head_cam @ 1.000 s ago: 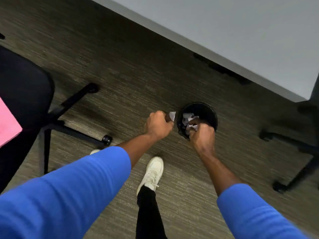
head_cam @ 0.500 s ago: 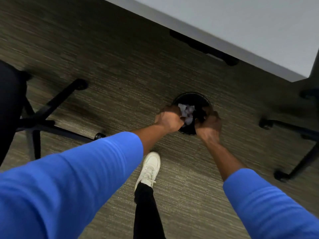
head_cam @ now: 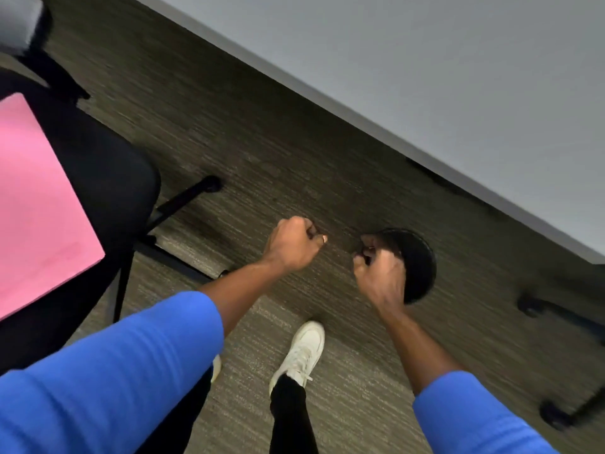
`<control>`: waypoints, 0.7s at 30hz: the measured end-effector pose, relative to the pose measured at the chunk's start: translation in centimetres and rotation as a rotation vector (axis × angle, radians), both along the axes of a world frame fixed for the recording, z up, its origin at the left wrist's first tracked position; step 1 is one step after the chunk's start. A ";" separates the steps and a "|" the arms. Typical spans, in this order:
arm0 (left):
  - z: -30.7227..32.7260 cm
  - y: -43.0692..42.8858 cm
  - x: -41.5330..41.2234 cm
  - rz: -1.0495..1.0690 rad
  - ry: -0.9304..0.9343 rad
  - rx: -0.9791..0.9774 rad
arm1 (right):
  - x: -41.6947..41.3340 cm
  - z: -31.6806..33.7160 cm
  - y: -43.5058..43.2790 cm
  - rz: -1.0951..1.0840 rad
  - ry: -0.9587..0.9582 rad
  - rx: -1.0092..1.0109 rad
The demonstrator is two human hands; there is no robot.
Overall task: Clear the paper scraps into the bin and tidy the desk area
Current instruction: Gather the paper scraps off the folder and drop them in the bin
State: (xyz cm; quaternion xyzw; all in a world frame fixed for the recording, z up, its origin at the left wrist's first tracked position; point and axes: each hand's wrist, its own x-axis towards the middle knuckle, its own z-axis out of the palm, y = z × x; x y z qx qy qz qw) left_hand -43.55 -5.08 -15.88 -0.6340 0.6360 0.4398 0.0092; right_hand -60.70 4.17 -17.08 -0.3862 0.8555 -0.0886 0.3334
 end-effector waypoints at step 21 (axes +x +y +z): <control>12.0 -4.7 38.6 0.887 -0.054 -0.525 | 32.4 9.9 -15.8 0.579 -0.295 -0.385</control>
